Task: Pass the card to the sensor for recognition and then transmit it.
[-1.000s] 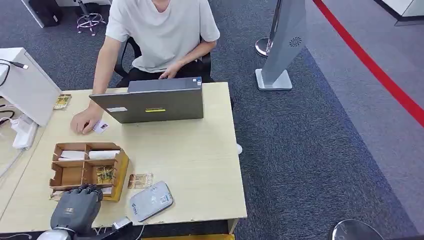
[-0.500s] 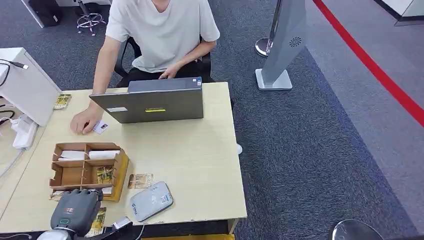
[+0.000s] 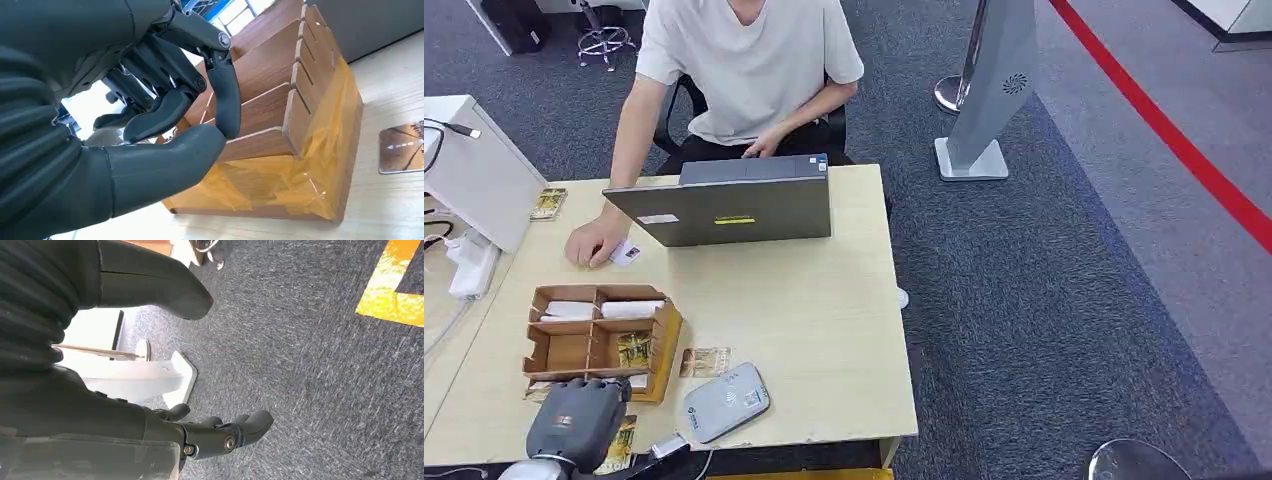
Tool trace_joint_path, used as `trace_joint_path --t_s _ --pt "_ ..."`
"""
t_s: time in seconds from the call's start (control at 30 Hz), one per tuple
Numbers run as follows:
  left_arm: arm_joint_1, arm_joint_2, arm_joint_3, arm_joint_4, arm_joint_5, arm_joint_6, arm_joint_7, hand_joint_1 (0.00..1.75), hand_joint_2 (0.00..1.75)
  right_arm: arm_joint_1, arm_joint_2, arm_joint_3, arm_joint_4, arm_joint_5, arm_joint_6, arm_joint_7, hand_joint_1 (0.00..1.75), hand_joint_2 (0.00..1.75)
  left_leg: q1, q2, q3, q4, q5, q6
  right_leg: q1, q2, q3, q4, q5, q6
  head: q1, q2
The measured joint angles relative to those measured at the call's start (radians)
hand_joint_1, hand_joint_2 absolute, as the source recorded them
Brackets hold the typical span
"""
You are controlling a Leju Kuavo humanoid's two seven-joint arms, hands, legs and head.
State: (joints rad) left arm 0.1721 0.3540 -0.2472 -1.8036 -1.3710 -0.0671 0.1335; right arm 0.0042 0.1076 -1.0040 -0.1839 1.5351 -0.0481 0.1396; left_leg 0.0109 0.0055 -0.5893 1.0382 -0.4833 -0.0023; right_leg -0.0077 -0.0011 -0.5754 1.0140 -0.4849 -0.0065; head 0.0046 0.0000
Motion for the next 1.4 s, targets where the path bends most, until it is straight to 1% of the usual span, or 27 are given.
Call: trace_joint_path --t_s 0.07,0.1,0.13,0.23,0.37,0.57,0.77,1.03,1.4 --pt "0.0 0.0 0.0 0.0 0.001 0.0 0.0 1.75 1.75 0.0 0.0 0.0 0.0 0.001 -0.001 0.0 0.0 1.75 0.0 0.0 0.0 0.0 0.0 0.0 0.0 0.0 0.0 0.0 0.0 0.0 0.0 0.0" --pt "0.0 0.0 0.0 0.0 0.003 0.002 0.0 0.24 1.75 0.0 0.0 0.0 0.0 0.003 0.0 0.0 0.0 1.75 0.0 0.0 0.0 0.0 0.0 0.0 0.0 0.0 0.0 0.0 0.0 0.0 0.0 0.0" --pt "0.0 0.0 0.0 0.0 0.003 0.006 0.002 0.0 1.75 0.0 0.0 0.0 0.0 0.005 -0.001 0.0 0.0 1.75 0.0 0.0 0.0 0.0 0.0 0.0 0.0 0.0 0.0 0.0 0.0 0.0 0.0 0.0" --pt "0.0 -0.002 0.011 0.0 0.005 0.029 0.015 0.0 1.75 0.0 0.0 -0.001 0.0 0.011 -0.003 0.0 0.0 1.75 0.0 0.0 0.0 0.0 0.0 0.0 0.0 0.0 0.0 0.0 0.0 0.0 0.0 0.0" --pt "-0.001 -0.006 0.062 -0.019 0.005 0.047 0.023 0.0 1.75 0.0 0.0 -0.009 0.0 0.009 -0.003 0.003 0.0 1.75 0.0 0.0 0.0 0.0 0.0 0.0 0.0 0.0 0.0 0.0 0.0 0.0 0.0 0.0" --pt "0.0 -0.011 0.157 -0.055 0.005 0.057 0.023 0.0 1.75 0.002 0.0 -0.015 0.0 0.01 -0.004 0.005 0.0 1.75 0.0 0.0 0.0 0.0 0.0 0.0 0.0 0.0 0.0 0.0 0.0 0.0 0.0 0.0" --pt "0.002 -0.019 0.227 -0.069 0.006 0.06 0.023 0.0 1.75 0.002 0.0 -0.016 0.0 0.014 -0.003 0.013 0.0 1.75 0.0 0.0 0.0 0.0 0.0 0.0 0.0 0.0 0.0 0.0 0.0 0.0 0.0 0.0" --pt "0.007 -0.027 0.259 -0.07 0.003 0.059 0.023 0.0 1.75 0.001 0.0 -0.016 0.0 0.015 -0.002 0.013 0.0 1.75 0.0 0.0 0.0 0.0 0.0 0.0 0.0 0.0 0.0 0.0 0.0 0.0 0.0 0.0" --pt "0.006 -0.056 0.296 -0.058 -0.024 0.037 0.023 0.0 1.75 0.001 0.0 -0.016 -0.001 0.031 -0.002 0.012 0.0 1.75 0.0 0.0 0.0 0.0 0.0 0.0 0.0 0.0 0.0 0.0 0.0 0.0 0.0 0.0"
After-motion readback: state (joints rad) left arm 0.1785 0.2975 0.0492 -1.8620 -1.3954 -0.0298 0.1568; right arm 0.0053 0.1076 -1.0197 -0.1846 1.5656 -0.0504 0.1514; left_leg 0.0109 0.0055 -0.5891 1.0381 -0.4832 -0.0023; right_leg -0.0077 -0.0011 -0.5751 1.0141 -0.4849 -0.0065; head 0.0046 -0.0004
